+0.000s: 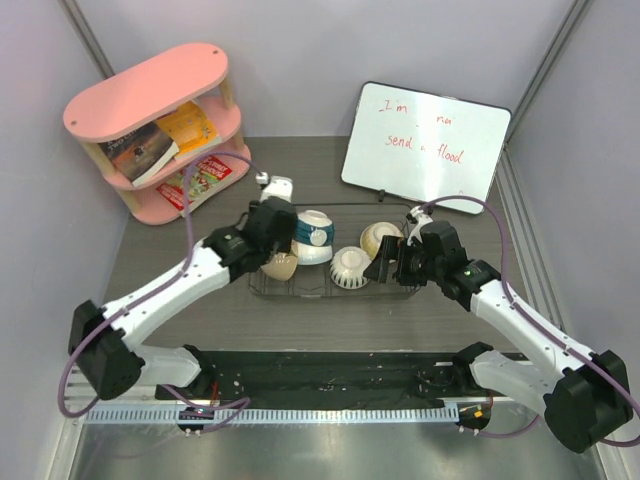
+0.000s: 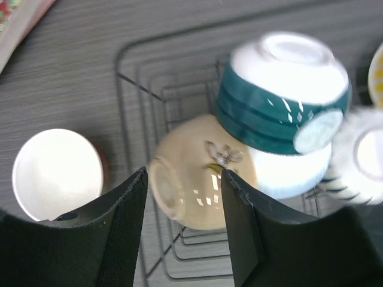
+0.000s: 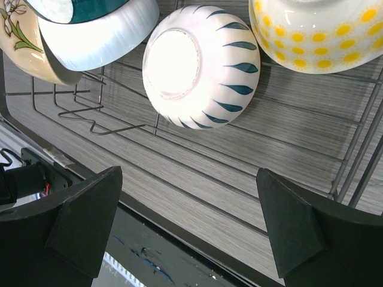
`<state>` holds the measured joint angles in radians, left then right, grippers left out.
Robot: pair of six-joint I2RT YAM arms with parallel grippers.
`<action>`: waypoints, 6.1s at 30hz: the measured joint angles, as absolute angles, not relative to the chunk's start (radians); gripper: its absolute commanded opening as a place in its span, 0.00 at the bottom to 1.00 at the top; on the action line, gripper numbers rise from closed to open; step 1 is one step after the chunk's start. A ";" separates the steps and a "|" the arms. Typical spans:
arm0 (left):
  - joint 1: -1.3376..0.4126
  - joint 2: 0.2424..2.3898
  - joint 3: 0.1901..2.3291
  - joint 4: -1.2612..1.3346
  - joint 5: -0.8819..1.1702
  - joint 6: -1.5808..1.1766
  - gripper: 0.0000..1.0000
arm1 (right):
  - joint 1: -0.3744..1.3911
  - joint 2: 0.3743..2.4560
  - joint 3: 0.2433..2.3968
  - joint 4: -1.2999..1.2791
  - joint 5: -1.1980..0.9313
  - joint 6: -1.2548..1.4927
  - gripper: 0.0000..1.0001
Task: Unload the bowls from the dish rack
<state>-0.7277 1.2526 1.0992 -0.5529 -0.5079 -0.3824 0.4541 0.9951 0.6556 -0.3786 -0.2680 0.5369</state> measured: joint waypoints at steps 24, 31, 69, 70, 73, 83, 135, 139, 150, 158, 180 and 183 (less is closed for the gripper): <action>-1.054 1.635 1.221 -0.770 -0.868 -0.390 0.66 | 0.454 1.007 0.621 -0.307 -0.295 0.537 1.00; -1.094 1.687 1.229 -0.836 -0.925 -0.449 0.66 | 0.454 0.988 0.605 -0.288 -0.299 0.536 1.00; -1.076 1.855 1.265 -0.958 -1.247 -0.577 0.58 | 0.443 0.975 0.591 -0.270 -0.327 0.529 1.00; -1.068 1.856 1.264 -0.954 -1.246 -0.577 0.55 | 0.443 0.976 0.592 -0.271 -0.327 0.529 1.00; -1.048 1.871 1.262 -0.933 -1.244 -0.576 0.47 | 0.443 0.976 0.593 -0.272 -0.328 0.529 1.00; -1.020 1.897 1.239 -0.914 -1.323 -0.579 0.21 | 0.441 0.987 0.594 -0.273 -0.329 0.529 1.00; -0.999 1.659 1.409 -1.226 -1.256 -0.698 0.00 | 0.434 1.035 0.523 -0.272 -0.343 0.532 1.00; -0.958 1.483 1.361 -1.120 -1.169 -0.585 0.00 | 0.434 1.035 0.523 -0.273 -0.342 0.532 1.00; -0.570 1.230 1.118 -0.880 -0.881 -0.421 0.00 | 0.434 1.054 0.530 -0.270 -0.338 0.530 1.00; -0.281 1.179 1.073 -0.794 -0.669 -0.350 0.00 | 0.434 1.054 0.529 -0.268 -0.336 0.529 1.00; -0.101 1.314 0.914 -0.635 -0.423 -0.385 0.00 | 0.434 1.047 0.510 -0.254 -0.336 0.529 1.00; -0.093 1.332 0.915 -0.625 -0.411 -0.385 0.00 | 0.434 1.047 0.510 -0.255 -0.336 0.529 1.00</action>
